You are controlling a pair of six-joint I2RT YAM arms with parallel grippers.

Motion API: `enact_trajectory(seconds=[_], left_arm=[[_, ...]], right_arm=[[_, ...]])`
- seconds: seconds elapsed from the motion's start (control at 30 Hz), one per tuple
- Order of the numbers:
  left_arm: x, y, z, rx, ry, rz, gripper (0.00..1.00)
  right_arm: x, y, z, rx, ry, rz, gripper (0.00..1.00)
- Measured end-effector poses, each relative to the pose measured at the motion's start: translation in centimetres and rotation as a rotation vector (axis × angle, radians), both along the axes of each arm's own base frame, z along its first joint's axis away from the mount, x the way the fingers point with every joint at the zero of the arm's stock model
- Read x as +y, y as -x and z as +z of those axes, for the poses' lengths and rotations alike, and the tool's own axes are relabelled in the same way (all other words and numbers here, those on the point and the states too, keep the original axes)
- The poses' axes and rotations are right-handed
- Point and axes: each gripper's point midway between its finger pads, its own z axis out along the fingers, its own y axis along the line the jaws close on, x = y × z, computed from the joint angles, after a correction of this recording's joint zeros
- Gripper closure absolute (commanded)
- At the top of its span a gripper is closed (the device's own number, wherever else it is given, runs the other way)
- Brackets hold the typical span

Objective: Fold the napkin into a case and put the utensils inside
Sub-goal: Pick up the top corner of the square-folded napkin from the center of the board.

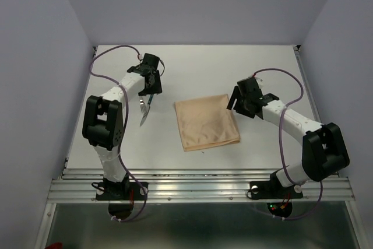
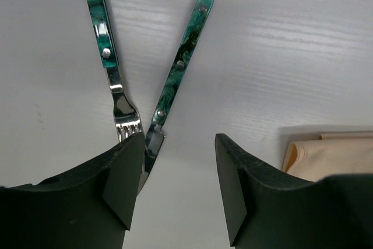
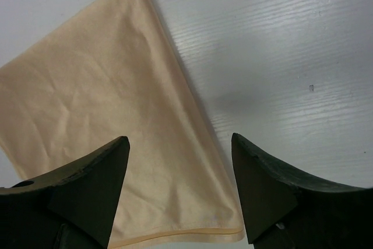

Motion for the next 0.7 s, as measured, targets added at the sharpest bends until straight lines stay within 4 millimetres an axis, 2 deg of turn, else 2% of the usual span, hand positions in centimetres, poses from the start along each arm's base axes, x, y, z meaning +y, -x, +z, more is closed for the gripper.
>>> enact_trajectory(seconds=[0.07,0.17,0.33,0.43,0.47,0.5,0.57,0.7], left_arm=[[0.0,0.9,0.3,-0.006,0.018,-0.008,0.38],[-0.1,2.8,1.3,-0.021,0.058,-0.019,0.38],[-0.3,4.5,3.8,-0.079,0.117,-0.026,0.37],[-0.5,4.8,5.6,-0.121,0.145,-0.028,0.32],[-0.5,4.8,6.1,-0.136,0.154,-0.029,0.32],[-0.6,4.8,6.4,-0.144,0.16,-0.029,0.32],[-0.5,4.8,6.8,-0.153,0.167,-0.025,0.32],[-0.4,4.9,6.6,-0.151,0.169,-0.018,0.32]], right_arm=[[0.8,0.4,0.1,-0.001,0.01,0.035,0.25],[4.0,2.2,0.3,-0.012,0.039,0.157,0.28],[12.7,7.7,1.4,-0.072,0.09,0.517,0.34],[16.6,10.4,1.6,-0.113,0.126,0.69,0.42],[18.1,11.4,1.4,-0.119,0.14,0.751,0.48],[19.2,12.0,1.0,-0.121,0.151,0.792,0.49],[20.5,12.8,-0.1,-0.114,0.176,0.847,0.48],[21.0,13.4,-2.9,-0.063,0.231,0.902,0.47]])
